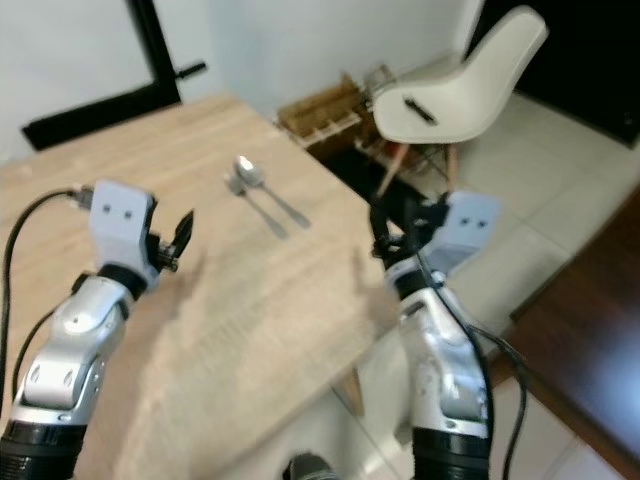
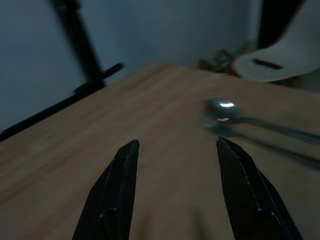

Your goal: Setting the table

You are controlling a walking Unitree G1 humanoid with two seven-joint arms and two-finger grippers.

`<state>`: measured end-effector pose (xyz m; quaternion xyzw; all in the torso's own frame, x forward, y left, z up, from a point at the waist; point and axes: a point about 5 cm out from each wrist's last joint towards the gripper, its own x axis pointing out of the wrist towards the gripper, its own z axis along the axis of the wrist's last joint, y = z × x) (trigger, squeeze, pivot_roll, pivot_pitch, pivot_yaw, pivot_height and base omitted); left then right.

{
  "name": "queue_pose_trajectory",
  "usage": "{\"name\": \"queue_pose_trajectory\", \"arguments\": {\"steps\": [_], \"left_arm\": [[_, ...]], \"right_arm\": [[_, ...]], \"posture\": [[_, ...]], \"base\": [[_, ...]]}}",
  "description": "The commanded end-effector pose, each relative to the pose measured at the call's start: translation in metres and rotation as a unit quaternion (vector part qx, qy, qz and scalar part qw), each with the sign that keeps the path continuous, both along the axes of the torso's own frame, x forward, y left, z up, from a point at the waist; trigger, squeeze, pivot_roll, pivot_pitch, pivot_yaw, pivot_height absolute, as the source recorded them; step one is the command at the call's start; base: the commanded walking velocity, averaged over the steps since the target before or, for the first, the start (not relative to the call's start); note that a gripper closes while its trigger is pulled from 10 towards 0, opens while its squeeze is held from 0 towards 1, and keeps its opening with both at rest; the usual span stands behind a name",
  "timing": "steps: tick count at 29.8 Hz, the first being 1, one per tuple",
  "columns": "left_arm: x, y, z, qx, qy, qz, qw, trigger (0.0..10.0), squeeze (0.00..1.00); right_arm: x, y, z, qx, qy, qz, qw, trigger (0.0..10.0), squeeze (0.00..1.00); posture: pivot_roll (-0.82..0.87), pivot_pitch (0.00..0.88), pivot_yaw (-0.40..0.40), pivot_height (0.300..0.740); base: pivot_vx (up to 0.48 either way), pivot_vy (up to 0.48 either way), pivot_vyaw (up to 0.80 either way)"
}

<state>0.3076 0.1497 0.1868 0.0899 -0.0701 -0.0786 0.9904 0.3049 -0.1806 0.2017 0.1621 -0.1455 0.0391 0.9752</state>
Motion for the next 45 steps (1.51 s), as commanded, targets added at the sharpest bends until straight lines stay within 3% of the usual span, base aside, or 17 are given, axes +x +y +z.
{"name": "queue_pose_trajectory", "arguments": {"steps": [1, 12, 22, 24, 26, 28, 31, 34, 35, 37, 41, 45], "left_arm": [[-0.002, 0.0, -0.007, -0.001, 0.017, -0.004, 1.0, 10.0, 0.0], [-0.001, -0.001, -0.007, 0.002, 0.02, -0.007, 1.0, 10.0, 0.0], [-0.001, 0.004, -0.006, 0.013, 0.033, -0.004, 0.999, 10.0, 0.0], [-0.001, 0.005, -0.006, 0.013, 0.036, -0.008, 0.999, 10.0, 0.0], [0.0, 0.007, -0.002, 0.014, 0.036, -0.012, 0.999, 10.0, 0.0], [0.0, 0.007, -0.002, 0.014, 0.036, -0.012, 0.999, 10.0, 0.0], [-0.002, 0.009, 0.004, 0.011, 0.031, -0.012, 0.999, 10.0, 0.0], [-0.004, 0.01, 0.008, 0.008, 0.027, -0.015, 0.999, 10.0, 0.0], [-0.008, 0.012, 0.018, 0.002, 0.02, -0.024, 1.0, 10.0, 0.0], [-0.009, 0.013, 0.02, 0.001, 0.018, -0.026, 1.0, 10.0, 0.0], [-0.024, 0.025, 0.044, -0.004, 0.007, -0.037, 0.999, 10.0, 0.0], [-0.029, 0.031, 0.05, -0.003, 0.006, -0.032, 0.999, 10.0, 0.0]], "right_arm": [[-0.001, -0.002, -0.011, 0.003, 0.022, 0.001, 1.0, 10.0, 0.0], [-0.001, 0.003, -0.013, -0.031, 0.034, 0.054, 0.997, 10.0, 0.0], [0.009, 0.018, -0.016, -0.115, 0.046, 0.135, 0.983, 10.0, 0.0], [0.014, 0.018, -0.015, -0.124, 0.047, 0.135, 0.982, 10.0, 0.0], [0.031, 0.016, -0.012, -0.146, 0.053, 0.112, 0.982, 10.0, 0.0], [0.031, 0.016, -0.012, -0.146, 0.053, 0.112, 0.982, 10.0, 0.0], [0.051, 0.016, -0.008, -0.136, 0.058, 0.098, 0.984, 10.0, 0.0], [0.06, 0.018, -0.005, -0.134, 0.059, 0.096, 0.985, 10.0, 0.0], [0.074, 0.023, 0.002, -0.121, 0.056, 0.107, 0.985, 10.0, 0.0], [0.077, 0.024, 0.004, -0.119, 0.055, 0.11, 0.985, 10.0, 0.0], [0.093, 0.03, 0.019, -0.141, 0.045, 0.112, 0.983, 10.0, 0.0], [0.097, 0.032, 0.023, -0.145, 0.044, 0.112, 0.982, 10.0, 0.0]], "posture": [[-0.15, 0.004, 0.058, 0.74], [-0.15, 0.003, 0.062, 0.74], [-0.13, 0.002, 0.044, 0.74], [-0.11, 0.006, 0.037, 0.74], [-0.1, 0.013, 0.033, 0.74], [-0.1, 0.013, 0.033, 0.74], [-0.06, 0.047, 0.027, 0.74], [-0.04, 0.066, 0.028, 0.74], [0.0, 0.093, 0.03, 0.74], [0.0, 0.093, 0.03, 0.74], [0.08, 0.15, 0.029, 0.74], [0.12, 0.186, 0.021, 0.74]], "base": [[0.0, 0.0, 0.0], [0.0, 0.0, 0.0], [0.0, 0.0, 0.0], [0.0, 0.0, 0.0], [0.0, 0.0, 0.0], [0.0, 0.0, 0.0], [0.0, 0.0, 0.0], [0.0, 0.0, 0.0], [0.0, 0.0, 0.0], [0.0, 0.0, 0.0], [0.0, 0.0, 0.0], [0.0, 0.0, 0.0]]}}
